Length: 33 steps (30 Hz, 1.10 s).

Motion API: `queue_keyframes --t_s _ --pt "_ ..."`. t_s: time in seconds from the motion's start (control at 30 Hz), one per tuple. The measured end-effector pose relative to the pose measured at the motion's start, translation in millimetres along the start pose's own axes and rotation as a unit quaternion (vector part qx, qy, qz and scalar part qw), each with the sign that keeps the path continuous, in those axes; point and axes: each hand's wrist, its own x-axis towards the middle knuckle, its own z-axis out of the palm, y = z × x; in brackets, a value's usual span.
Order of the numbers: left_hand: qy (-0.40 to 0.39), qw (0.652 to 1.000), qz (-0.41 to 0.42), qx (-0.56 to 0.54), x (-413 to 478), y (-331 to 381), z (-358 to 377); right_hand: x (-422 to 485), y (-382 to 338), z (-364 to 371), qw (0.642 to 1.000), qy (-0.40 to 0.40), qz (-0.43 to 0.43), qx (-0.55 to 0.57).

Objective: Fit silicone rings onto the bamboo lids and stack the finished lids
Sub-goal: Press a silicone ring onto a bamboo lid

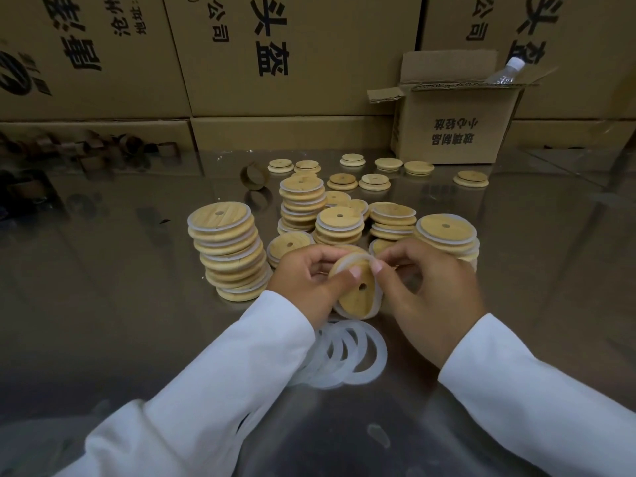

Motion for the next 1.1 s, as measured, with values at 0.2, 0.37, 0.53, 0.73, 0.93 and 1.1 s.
queue_keyframes --t_s 0.2,0.37,0.53,0.73,0.93,1.1 --pt "0.015 0.995 -0.060 -0.080 0 2 1 0 -2 -1 0.998 0.057 -0.026 -0.001" --pt "0.009 0.999 -0.032 -0.030 -1 3 3 2 1 -1 0.998 0.059 0.022 0.020" --pt "-0.025 0.999 0.018 0.027 -1 7 0 7 3 0 0.995 0.053 0.068 0.048" --pt "-0.039 0.995 0.070 0.056 0 13 -2 10 2 -1 0.992 0.061 0.076 0.083" --pt "-0.051 0.991 0.099 0.079 1 18 -7 11 -2 -4 0.988 0.041 0.100 0.112" --pt "-0.048 0.995 0.055 0.064 1 13 -7 10 -4 -5 0.985 0.020 0.106 0.134"
